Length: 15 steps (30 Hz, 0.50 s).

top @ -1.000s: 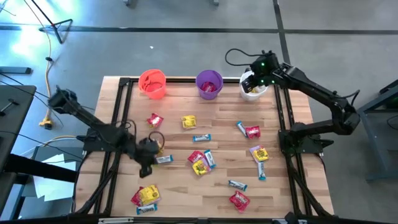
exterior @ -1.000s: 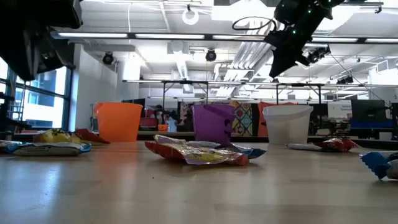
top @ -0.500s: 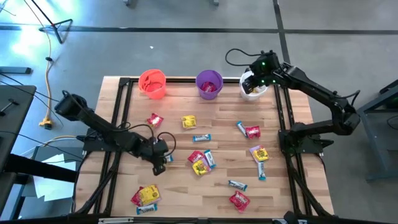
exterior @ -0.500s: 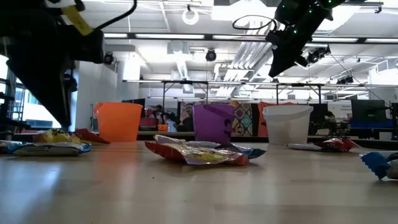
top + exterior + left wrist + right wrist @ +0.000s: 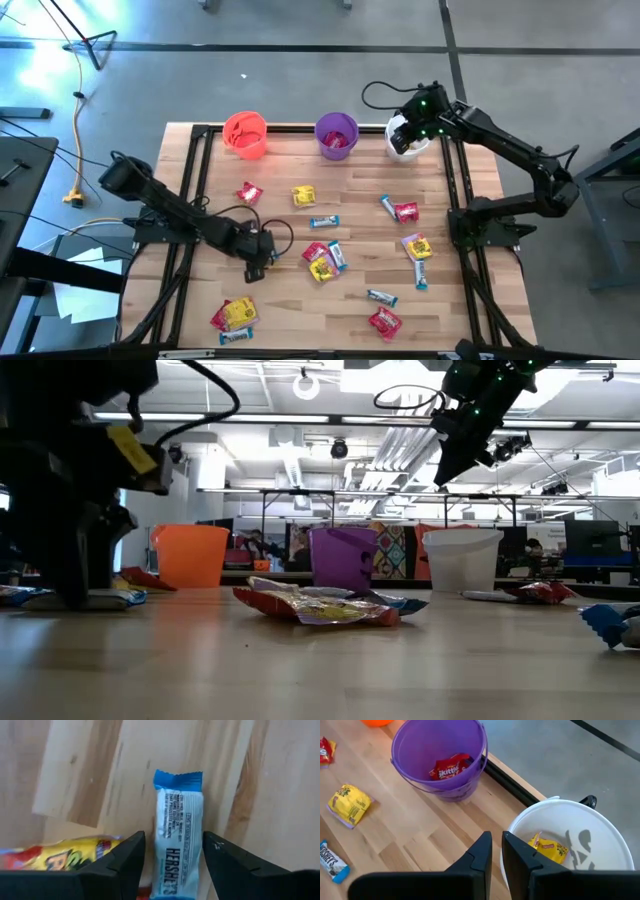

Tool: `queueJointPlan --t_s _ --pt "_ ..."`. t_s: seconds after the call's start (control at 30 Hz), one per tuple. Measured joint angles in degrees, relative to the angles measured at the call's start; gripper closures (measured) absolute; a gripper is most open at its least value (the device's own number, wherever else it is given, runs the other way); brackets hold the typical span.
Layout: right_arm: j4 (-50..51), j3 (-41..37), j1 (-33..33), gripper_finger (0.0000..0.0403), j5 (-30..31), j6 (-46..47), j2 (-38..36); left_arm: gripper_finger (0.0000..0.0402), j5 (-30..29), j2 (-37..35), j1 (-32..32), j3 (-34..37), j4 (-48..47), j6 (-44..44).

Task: Sort candy
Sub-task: Put the white chocolate bar into the orange bucket

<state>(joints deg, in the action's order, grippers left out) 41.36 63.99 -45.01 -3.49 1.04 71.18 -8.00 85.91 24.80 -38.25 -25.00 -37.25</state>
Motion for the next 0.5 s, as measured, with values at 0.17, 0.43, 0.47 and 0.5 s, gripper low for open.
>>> queueJointPlan --t_s 0.17,0.43,0.47,0.5 --pt "0.0 0.0 0.0 0.0364 0.0 0.0 0.0 0.0223 0.3 2.2 0.0 -0.3 -0.3 -1.3" --pt "-0.1 0.0 0.0 0.0364 0.0 0.0 0.0 0.0327 3.5 0.3 -1.2 -1.7 -3.8 -1.5" --pt "-0.1 0.0 0.0 0.0364 0.0 0.0 0.0 0.0341 4.5 0.2 -1.7 -2.3 -4.6 -1.0" --pt "-0.4 0.0 0.0 0.0364 0.0 0.0 0.0 0.0353 5.4 -0.2 -2.2 -3.2 -5.7 -0.4"
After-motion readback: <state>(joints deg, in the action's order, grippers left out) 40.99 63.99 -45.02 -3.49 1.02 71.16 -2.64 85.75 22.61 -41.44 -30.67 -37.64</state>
